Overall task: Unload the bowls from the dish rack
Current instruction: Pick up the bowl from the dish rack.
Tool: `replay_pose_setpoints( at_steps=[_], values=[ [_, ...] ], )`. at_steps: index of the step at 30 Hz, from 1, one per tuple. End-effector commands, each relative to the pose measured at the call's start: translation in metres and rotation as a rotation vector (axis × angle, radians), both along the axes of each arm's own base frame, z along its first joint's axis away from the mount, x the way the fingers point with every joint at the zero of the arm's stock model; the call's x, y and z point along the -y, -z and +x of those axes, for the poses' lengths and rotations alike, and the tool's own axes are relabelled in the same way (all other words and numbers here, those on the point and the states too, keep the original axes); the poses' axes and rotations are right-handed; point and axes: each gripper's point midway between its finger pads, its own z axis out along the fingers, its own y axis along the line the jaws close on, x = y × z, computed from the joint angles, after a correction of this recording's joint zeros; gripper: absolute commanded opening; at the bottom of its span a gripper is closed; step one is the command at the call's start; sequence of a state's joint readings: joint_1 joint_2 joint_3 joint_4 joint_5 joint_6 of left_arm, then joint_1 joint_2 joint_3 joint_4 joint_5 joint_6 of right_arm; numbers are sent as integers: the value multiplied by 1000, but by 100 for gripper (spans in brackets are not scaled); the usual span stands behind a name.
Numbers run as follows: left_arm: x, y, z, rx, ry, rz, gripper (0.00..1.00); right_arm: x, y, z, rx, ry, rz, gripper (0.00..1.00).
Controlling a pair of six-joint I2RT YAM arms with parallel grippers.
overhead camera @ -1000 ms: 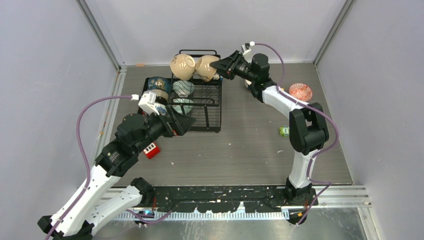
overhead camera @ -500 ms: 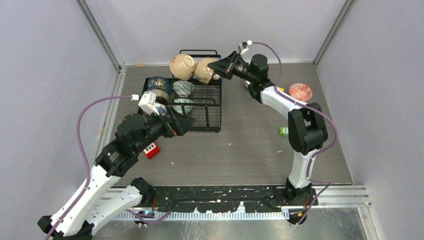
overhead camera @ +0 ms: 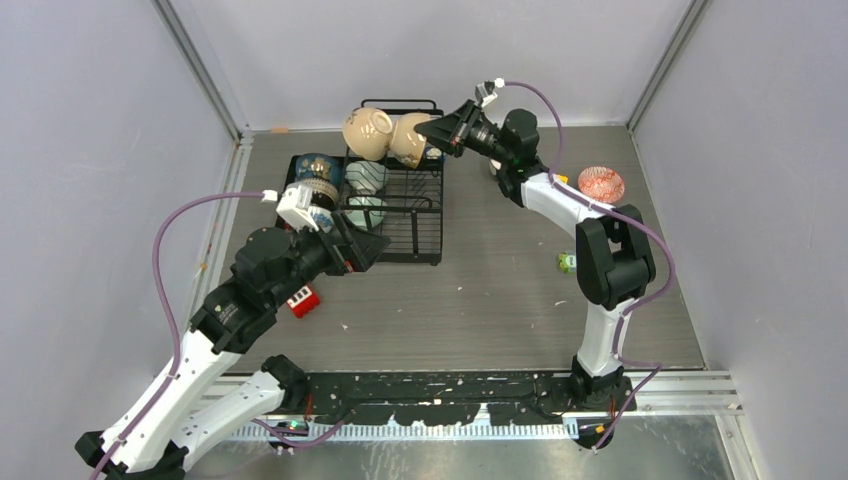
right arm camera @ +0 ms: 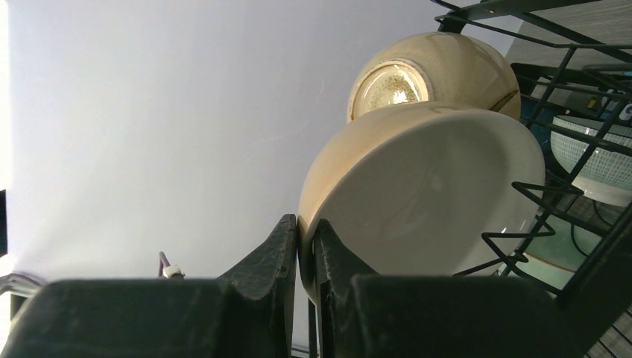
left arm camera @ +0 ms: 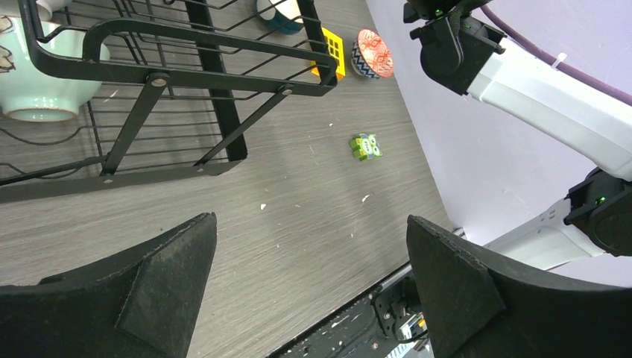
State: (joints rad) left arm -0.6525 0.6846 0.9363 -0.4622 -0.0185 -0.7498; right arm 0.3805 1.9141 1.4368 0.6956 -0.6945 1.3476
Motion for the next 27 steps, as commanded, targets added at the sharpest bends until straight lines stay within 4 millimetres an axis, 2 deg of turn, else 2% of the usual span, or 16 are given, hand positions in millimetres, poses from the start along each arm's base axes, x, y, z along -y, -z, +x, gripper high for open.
replay_pose_setpoints(
  at_steps=[1,16,27],
  values=[
    [-5,-14,0,45,-12,-3,100,16,-54,-11,170,16,101,1],
    [-9,-21,-2,59,-20,-7,100,26,-83,-23,236,-31,246,1],
    [-12,-27,-4,73,-24,-7,100,26,-92,-30,258,-43,238,1]
  ],
)
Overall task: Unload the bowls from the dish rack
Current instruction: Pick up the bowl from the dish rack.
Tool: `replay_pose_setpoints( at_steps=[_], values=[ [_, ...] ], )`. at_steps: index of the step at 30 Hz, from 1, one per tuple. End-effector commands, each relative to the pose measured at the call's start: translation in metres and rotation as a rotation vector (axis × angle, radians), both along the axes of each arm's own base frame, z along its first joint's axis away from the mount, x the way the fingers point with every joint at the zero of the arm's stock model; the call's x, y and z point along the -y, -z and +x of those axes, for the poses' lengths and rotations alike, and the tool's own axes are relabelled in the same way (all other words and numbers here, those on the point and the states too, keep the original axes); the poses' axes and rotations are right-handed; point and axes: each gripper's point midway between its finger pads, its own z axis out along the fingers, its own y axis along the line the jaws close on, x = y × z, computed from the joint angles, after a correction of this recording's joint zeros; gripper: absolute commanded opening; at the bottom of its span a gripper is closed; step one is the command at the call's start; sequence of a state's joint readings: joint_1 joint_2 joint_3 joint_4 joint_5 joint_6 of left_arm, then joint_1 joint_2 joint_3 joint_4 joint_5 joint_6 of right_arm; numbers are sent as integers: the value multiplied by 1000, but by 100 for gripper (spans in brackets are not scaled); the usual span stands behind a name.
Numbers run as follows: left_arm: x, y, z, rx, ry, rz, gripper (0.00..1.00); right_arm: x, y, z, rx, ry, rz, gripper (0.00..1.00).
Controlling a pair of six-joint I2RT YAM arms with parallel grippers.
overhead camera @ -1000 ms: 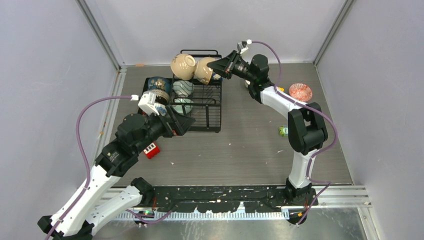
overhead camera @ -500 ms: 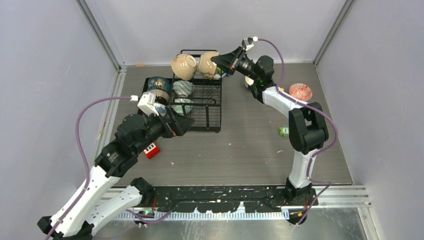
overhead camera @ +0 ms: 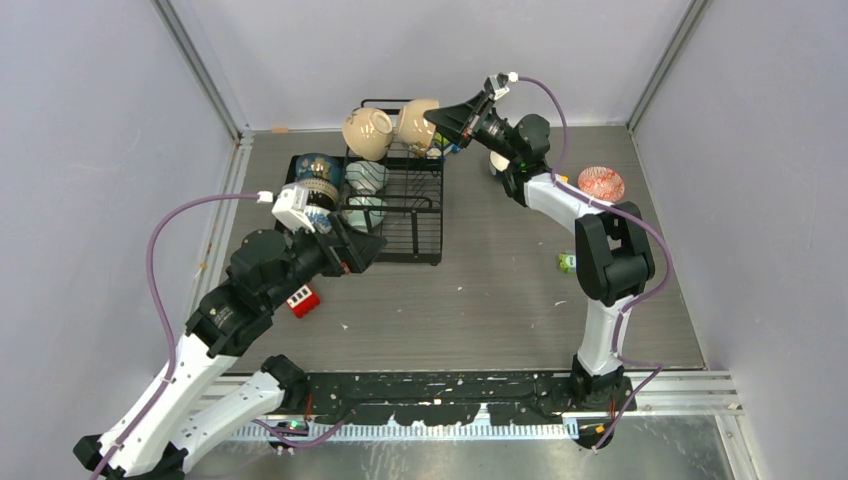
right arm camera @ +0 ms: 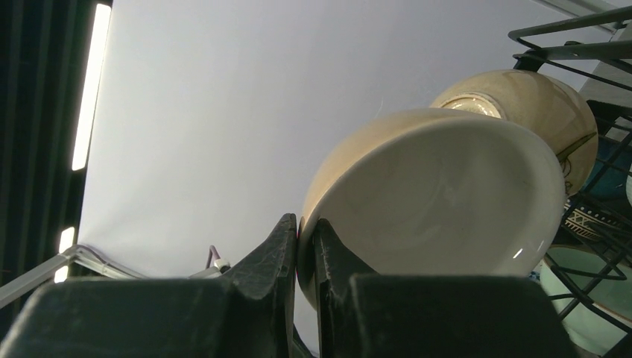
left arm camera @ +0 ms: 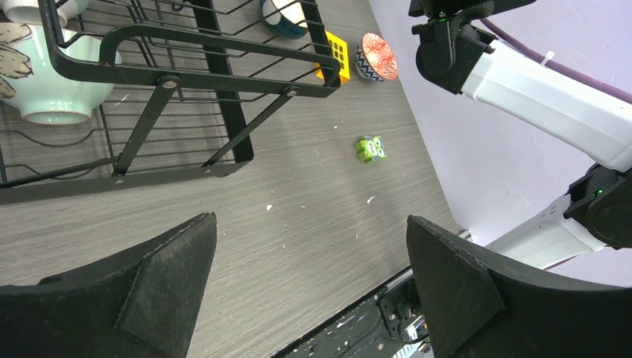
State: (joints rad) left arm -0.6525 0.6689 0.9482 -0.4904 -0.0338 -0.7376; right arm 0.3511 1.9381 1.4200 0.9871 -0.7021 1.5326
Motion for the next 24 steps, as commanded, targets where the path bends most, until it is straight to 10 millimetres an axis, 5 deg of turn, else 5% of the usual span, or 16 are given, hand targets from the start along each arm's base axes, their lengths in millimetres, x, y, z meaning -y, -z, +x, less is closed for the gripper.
replay_pose_setpoints(
  at_steps=[1,14,24],
  values=[
    [-6,-26,-1,67,-13,-20,100,8,-55,-26,187,-6,67,1],
    [-13,-41,-5,108,-22,-19,100,1,-92,-54,268,-31,50,1],
    [-14,-45,-3,122,-32,-16,100,-1,-98,-84,349,10,-136,1]
  ],
)
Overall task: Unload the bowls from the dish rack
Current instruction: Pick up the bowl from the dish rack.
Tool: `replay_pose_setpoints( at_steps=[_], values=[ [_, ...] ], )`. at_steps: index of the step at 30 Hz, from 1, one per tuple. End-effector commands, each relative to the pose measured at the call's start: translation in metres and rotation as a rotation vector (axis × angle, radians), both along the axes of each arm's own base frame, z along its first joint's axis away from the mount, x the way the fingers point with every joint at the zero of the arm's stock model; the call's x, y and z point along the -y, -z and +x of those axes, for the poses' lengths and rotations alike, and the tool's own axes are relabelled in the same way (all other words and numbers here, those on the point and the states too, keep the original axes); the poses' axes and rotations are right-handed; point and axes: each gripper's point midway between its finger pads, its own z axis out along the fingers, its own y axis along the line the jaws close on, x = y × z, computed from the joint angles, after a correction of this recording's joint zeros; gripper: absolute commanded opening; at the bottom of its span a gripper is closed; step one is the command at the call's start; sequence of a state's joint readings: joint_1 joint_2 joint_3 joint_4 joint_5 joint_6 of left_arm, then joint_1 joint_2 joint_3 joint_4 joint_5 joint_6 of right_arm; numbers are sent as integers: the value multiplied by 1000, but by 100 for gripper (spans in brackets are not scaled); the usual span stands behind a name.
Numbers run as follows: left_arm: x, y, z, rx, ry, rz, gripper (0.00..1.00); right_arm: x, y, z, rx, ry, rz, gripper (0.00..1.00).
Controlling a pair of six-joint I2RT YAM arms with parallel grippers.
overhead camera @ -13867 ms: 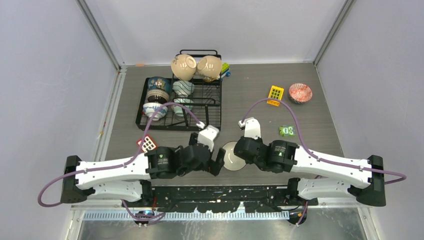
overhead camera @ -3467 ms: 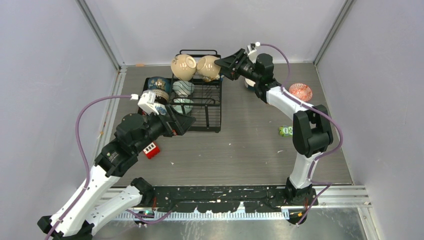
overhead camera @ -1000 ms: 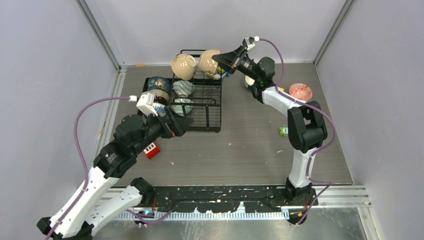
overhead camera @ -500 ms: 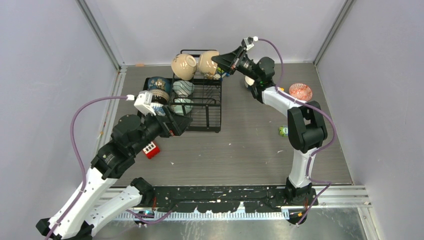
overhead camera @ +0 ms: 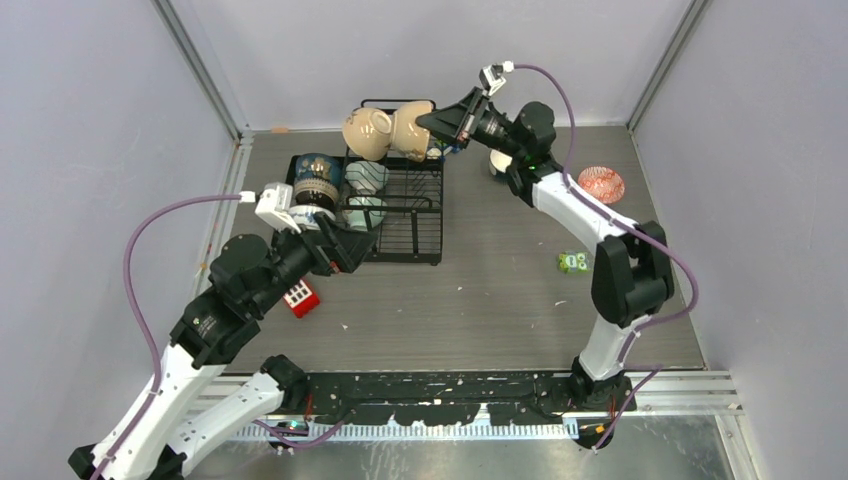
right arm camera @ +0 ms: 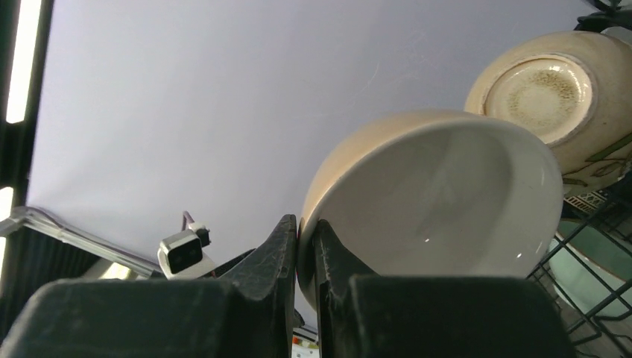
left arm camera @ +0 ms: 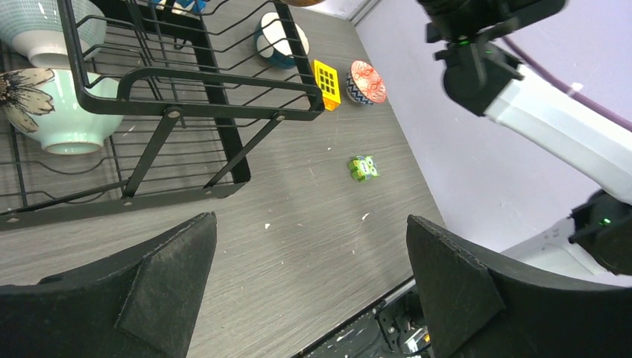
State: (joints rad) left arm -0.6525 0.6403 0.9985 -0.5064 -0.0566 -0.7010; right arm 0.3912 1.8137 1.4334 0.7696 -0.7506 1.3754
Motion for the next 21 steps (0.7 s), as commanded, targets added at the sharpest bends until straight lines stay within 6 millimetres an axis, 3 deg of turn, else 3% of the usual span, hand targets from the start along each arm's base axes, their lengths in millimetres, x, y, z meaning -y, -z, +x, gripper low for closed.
replay_pose_setpoints(
  at_steps=[1,7,14,21],
  values=[
    [-3,-21,3,52,-16,-9,100,12,-76,-54,298,36,-57,1],
    [-5,-54,6,128,-21,-11,100,24,-70,-97,426,135,-332,1],
    [-2,-98,9,228,-12,-21,100,57,-45,-165,547,226,-664,1],
    [21,-108,-1,272,154,58,100,107,-17,-223,618,267,-911,1]
  ],
)
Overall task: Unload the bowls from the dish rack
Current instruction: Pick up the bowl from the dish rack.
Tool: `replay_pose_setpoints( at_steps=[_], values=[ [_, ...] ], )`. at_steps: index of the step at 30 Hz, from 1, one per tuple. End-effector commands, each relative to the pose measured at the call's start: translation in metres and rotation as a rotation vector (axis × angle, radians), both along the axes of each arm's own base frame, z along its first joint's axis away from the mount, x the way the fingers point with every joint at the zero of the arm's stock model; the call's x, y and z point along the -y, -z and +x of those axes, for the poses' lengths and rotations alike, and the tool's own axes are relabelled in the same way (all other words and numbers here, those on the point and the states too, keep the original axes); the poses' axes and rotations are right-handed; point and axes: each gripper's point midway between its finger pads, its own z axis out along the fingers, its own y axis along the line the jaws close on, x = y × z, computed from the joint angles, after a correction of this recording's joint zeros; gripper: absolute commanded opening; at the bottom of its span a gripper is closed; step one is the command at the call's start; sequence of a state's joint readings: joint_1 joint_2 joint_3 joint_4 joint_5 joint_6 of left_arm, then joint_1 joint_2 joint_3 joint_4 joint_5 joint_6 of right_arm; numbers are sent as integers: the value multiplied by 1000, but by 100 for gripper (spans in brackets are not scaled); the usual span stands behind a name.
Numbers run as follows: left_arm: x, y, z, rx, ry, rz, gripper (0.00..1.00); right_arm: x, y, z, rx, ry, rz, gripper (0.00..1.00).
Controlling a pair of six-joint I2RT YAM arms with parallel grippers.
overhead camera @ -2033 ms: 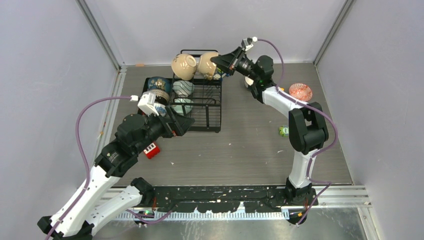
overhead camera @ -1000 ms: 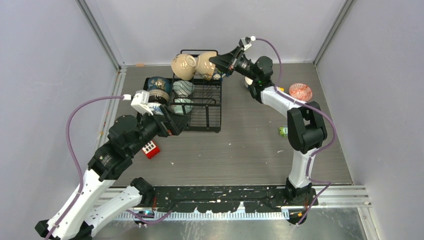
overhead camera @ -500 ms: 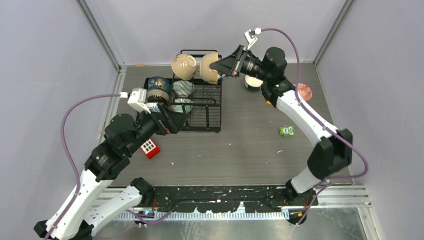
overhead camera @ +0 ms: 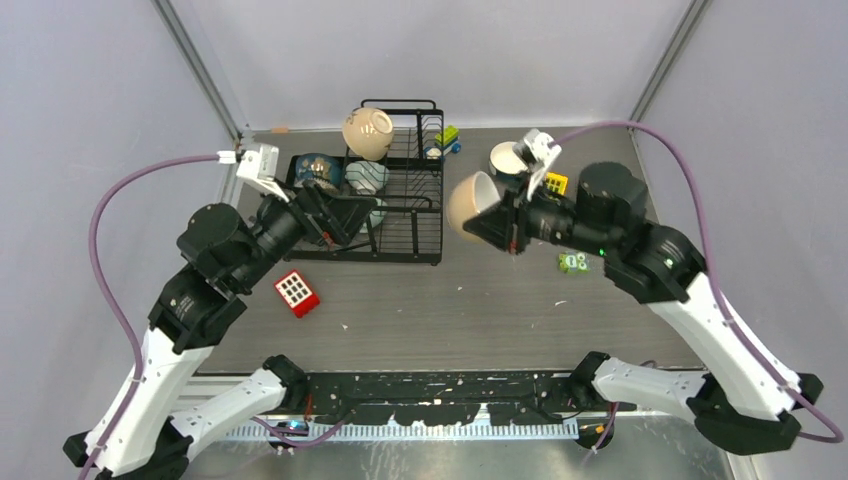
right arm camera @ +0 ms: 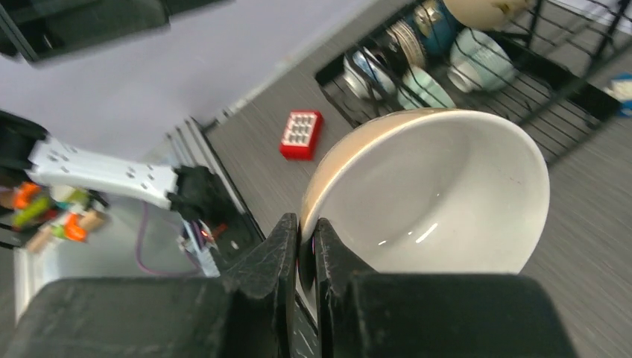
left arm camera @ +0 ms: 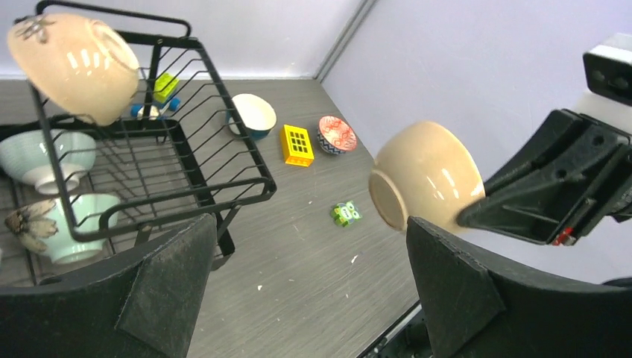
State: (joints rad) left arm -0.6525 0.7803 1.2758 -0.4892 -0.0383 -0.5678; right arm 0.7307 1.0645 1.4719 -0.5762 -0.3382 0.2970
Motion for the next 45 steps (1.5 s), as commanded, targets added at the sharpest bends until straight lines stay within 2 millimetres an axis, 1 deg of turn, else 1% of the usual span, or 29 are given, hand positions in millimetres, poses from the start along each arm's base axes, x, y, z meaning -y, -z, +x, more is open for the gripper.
replay_pose_setpoints(
  at_steps=[1,3,5,9,10,11,16,19,22,25,27,30,31,32,35,38,42,45],
  values=[
    [19,-16,-10,64,145,75,100,50,12,-15,157,124,-224,1],
    [24,-10,-9,20,166,113,100,60,23,-21,177,143,-299,1],
    [28,-1,-5,-37,177,147,100,64,36,-24,193,143,-375,1],
    [44,8,-10,-115,268,181,100,59,60,-27,257,136,-542,1],
    [46,9,-12,-123,289,192,100,54,65,-30,286,125,-579,1],
    [48,9,-13,-125,308,201,100,46,67,-38,325,93,-604,1],
    [52,23,-22,-184,399,312,100,18,78,-59,485,1,-735,1],
    [52,32,-28,-201,444,386,100,2,89,-75,570,-80,-799,1],
    [51,39,-34,-195,480,459,100,-7,101,-91,645,-160,-867,1],
    [56,46,-48,-154,549,545,100,-11,113,-109,706,-241,-920,1],
    [61,58,-55,-134,567,633,100,-14,123,-124,750,-310,-963,1],
    [73,81,-65,-115,590,799,100,-15,141,-139,800,-385,-1042,1],
    [78,90,-66,-114,585,854,100,-16,145,-143,803,-405,-1058,1],
    [79,94,-64,-114,572,881,100,-17,148,-148,801,-425,-1063,1],
    [80,99,-61,-116,560,902,100,-17,155,-161,819,-482,-1084,1],
    [84,105,-66,-142,601,910,99,-14,165,-172,826,-537,-1112,1],
    [85,118,-75,-199,640,971,89,-9,177,-180,815,-585,-1140,1],
    [82,129,-83,-230,673,1008,86,-6,180,-180,815,-600,-1158,1]
  ],
)
